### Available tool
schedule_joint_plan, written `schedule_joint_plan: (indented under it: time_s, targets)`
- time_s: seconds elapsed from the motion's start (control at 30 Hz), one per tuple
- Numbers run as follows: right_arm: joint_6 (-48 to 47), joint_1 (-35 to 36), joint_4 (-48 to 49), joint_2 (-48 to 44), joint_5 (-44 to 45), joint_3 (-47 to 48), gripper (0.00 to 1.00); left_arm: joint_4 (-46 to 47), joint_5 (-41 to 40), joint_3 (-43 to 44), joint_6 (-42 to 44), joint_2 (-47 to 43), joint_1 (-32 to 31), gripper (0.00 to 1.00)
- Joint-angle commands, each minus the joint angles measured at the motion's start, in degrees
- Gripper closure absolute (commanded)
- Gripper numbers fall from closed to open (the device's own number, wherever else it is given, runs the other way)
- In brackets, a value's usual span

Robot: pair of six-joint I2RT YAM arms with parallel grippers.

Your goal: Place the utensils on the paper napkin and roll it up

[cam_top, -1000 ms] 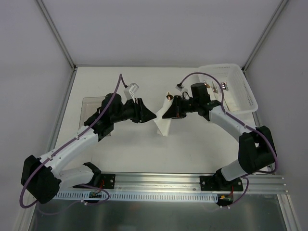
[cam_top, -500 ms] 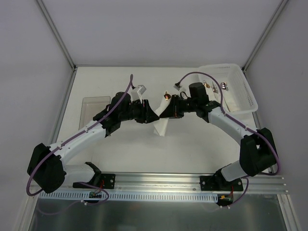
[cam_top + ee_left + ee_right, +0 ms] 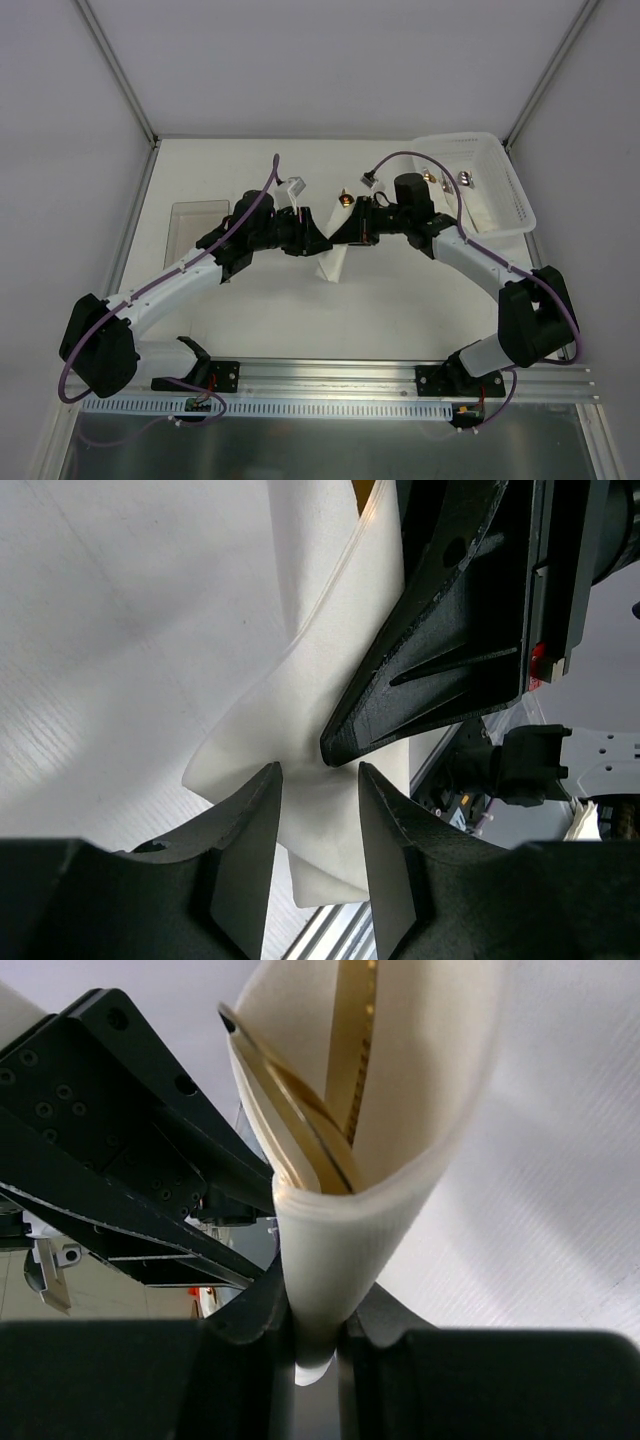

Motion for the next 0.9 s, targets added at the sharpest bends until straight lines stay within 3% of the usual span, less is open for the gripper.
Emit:
schedule_joint_plan:
  time_s: [0.0,0.2,0.87]
  targets:
    - [3.36,0.31,7.21,-2.97,-4.38,0.20,1.00,0.80,0.95,1.59,0.93,0.41,-0.71,0.62]
    - [3.45,0.05,7.74,-3.32,-4.90,0.02,1.00,0.80,0.59,0.63,1.02,-0.73,-0.71,0.56]
    - [12.14,-0.04,19.95,-2.71,-7.72,-1.91,1.00,0.62,2.53,-0.78,0.14,-0.03,-0.71,0.54]
